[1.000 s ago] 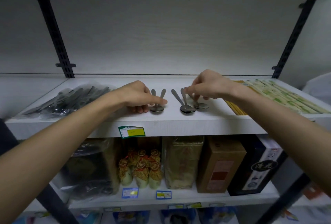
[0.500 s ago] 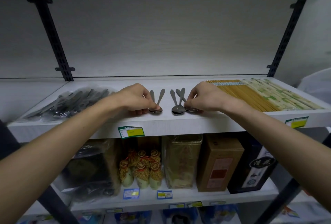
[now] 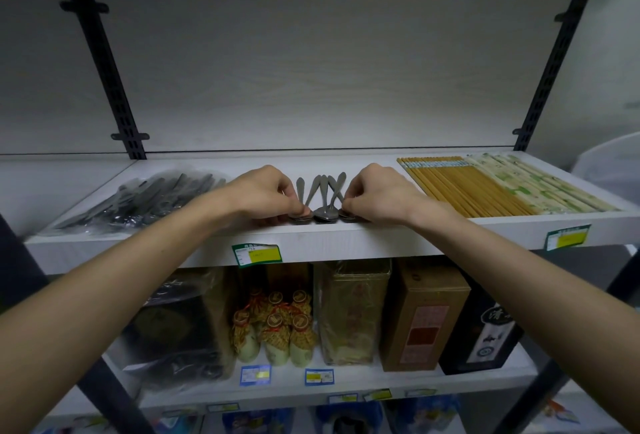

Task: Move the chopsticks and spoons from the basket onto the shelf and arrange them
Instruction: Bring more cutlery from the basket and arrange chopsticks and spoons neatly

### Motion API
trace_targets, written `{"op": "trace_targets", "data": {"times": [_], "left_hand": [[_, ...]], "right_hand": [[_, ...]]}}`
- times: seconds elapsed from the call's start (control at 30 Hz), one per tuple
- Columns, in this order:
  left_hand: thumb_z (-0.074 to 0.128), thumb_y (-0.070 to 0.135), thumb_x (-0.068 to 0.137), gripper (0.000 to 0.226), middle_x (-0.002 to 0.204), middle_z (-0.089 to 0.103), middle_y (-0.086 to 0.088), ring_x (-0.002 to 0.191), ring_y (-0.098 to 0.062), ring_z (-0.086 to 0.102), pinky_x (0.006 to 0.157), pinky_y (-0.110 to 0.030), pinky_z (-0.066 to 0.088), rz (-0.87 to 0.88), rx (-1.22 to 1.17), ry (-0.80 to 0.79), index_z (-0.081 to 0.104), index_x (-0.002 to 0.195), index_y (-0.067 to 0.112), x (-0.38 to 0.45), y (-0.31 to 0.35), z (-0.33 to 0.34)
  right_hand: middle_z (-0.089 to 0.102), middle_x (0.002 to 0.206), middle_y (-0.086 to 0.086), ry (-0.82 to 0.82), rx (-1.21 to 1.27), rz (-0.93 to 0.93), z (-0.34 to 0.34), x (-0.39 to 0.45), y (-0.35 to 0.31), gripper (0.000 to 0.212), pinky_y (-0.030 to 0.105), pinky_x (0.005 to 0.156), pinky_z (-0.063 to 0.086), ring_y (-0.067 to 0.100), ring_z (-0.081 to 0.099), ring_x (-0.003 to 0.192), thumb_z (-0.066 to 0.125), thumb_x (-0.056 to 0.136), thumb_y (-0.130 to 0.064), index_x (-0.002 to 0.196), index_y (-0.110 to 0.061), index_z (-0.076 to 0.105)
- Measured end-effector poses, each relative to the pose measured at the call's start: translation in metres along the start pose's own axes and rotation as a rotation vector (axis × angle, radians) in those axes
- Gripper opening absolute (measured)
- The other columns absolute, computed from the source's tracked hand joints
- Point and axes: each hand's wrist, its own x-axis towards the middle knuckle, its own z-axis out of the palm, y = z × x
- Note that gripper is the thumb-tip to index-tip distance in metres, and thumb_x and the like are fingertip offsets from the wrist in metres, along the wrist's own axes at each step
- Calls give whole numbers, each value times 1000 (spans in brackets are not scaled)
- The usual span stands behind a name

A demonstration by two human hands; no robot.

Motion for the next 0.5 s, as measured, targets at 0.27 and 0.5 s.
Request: {"op": "trace_targets", "data": {"times": [0.27, 0.5], "left_hand": [[82, 33, 80, 17, 70, 73, 4, 66, -11, 66, 65, -27, 52, -18, -12, 30, 75, 81, 18, -1, -2, 1], [80, 37, 81, 17, 67, 71, 7, 67, -11, 66, 66, -24, 48, -14, 5, 69, 76, 78, 21, 0, -9, 3]], "right_hand": [[72, 85, -1, 40, 32, 8, 8, 5, 1, 11, 32, 72, 55, 20, 67, 85, 69, 82, -27, 87, -22, 78], [72, 82, -4, 73, 59, 5, 12, 2, 3, 14, 29, 66, 51, 18, 66, 82, 66, 83, -30, 86, -25, 79]]}}
